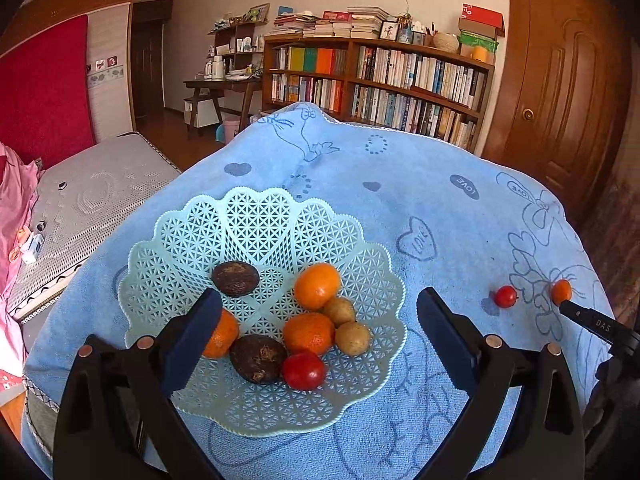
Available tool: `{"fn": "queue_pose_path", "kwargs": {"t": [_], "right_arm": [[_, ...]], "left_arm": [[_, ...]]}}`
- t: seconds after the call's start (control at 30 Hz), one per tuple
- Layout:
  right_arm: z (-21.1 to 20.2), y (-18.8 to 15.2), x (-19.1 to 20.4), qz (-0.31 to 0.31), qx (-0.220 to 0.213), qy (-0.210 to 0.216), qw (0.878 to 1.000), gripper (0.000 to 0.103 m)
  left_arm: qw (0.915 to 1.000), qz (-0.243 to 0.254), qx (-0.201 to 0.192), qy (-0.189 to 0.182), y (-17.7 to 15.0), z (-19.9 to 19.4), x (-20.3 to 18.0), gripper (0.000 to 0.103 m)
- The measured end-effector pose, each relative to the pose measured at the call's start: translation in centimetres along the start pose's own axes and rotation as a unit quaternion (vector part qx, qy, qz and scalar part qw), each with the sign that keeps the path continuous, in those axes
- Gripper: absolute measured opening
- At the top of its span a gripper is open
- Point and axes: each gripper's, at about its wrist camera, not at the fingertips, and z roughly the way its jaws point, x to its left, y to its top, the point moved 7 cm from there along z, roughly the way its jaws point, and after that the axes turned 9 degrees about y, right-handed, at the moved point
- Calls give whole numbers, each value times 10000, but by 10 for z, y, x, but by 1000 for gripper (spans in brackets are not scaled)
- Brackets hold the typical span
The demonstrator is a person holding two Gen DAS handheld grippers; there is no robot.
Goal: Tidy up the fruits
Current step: 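Move the right tool to the last tangerine and grasp it, then grasp the red tomato with the left tool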
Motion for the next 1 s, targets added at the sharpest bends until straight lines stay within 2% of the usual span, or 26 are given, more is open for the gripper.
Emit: {"fn": "queue_pose_path", "kwargs": {"t": [0.37, 0.67, 1.0], "right_arm": [[28, 28, -22, -62, 76, -329, 9994, 41], [40, 31, -21, -113, 140, -251, 9995, 41], [37, 30, -20, -145, 29, -128, 9998, 39]], "left_arm": [[9993, 335, -8, -150, -4, -5, -29, 99], [9982, 544, 27, -236, -8, -5, -49, 99], [9941, 1015, -44, -378, -9, -4, -95, 99]]}}
